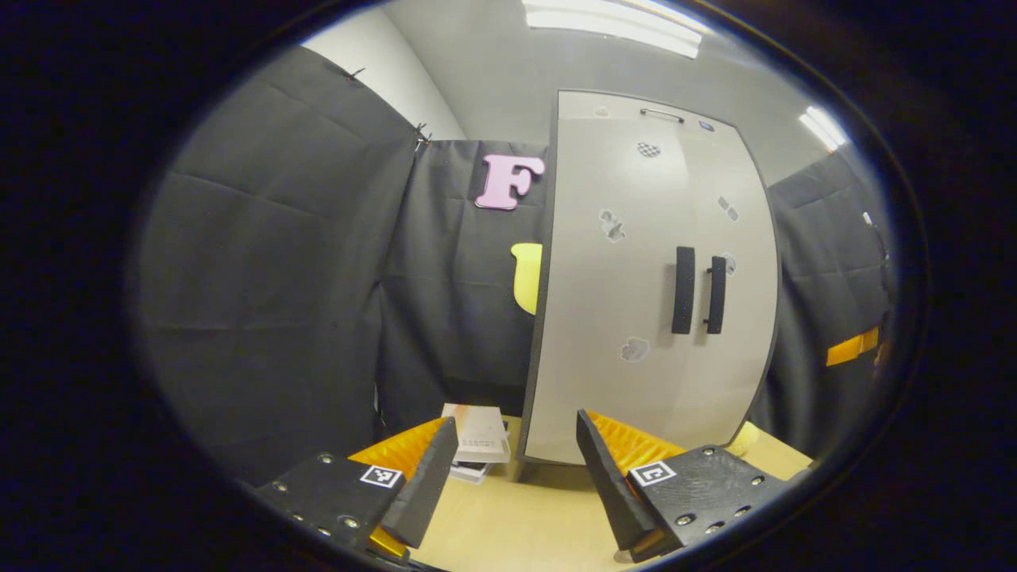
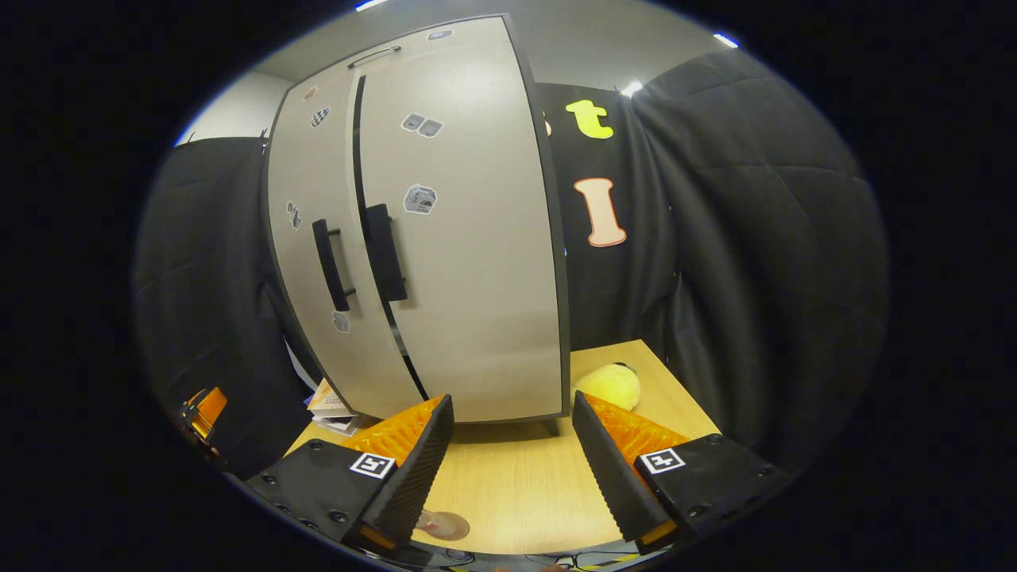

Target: Grasp the bottle in the cabinet with the left hand and place it on the coaster, then close the right door with the right hand and the left door with the left hand.

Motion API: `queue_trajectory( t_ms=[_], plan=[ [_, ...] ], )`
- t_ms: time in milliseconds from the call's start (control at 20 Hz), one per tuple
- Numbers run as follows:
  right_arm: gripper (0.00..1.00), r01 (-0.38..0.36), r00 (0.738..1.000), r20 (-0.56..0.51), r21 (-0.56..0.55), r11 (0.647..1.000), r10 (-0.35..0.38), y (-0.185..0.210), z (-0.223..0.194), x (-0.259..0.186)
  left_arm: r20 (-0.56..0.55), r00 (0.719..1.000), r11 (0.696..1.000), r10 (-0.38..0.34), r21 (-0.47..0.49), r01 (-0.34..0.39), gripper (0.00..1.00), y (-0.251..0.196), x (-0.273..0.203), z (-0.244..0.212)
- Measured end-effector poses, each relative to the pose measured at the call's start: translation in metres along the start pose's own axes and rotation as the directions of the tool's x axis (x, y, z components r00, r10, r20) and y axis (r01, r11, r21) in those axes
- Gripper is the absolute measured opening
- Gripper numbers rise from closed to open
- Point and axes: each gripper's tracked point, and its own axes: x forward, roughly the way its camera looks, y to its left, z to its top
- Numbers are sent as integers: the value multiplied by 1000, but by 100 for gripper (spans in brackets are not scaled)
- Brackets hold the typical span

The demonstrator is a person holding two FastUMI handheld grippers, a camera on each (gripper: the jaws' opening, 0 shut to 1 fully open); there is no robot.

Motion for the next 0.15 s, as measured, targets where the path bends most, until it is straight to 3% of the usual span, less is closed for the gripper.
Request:
queue_trajectory(
  t_ms=[150],
  plan=[
    [96, 5, 1000, -1, -1, 1000, -5, -12, -4, -3, 3, 1000, 1000, 2, -2, -2, 88, -8, 5, 5]
  ],
)
